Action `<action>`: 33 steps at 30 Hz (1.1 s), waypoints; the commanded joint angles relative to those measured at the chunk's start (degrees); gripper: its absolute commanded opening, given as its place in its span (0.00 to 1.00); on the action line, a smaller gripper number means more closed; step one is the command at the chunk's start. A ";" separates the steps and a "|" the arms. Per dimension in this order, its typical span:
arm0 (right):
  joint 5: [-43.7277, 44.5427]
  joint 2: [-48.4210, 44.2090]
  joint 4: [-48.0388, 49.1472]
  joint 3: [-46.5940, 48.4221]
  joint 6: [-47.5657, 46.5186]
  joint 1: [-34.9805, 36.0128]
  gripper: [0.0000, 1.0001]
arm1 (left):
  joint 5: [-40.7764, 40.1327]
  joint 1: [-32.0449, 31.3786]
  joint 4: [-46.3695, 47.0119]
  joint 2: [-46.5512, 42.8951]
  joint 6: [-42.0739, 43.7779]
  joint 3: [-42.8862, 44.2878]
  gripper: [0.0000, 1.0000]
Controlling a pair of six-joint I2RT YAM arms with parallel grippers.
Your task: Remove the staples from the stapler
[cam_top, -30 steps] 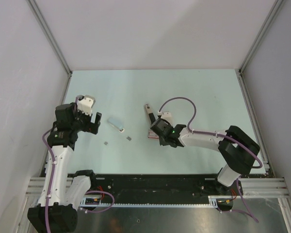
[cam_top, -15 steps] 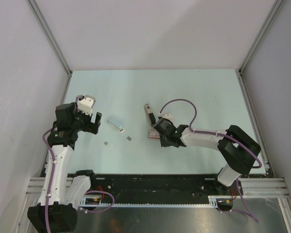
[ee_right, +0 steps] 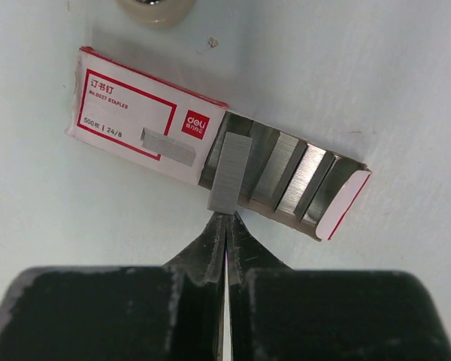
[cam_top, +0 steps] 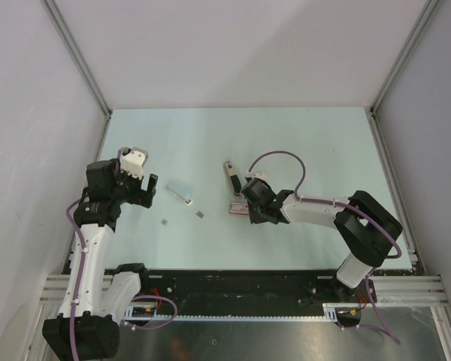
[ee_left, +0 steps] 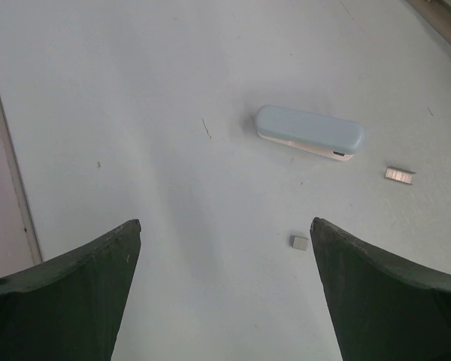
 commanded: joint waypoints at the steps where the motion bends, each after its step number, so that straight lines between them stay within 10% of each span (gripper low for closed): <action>1: -0.87 1.35 1.42 1.96 -1.64 -0.44 0.00 | 1.46 0.46 0.28 -0.08 0.01 0.13 1.00; 33: -3.69 1.08 0.76 3.95 -3.34 -0.47 0.00 | 1.00 0.46 0.33 -1.55 0.93 -0.88 0.99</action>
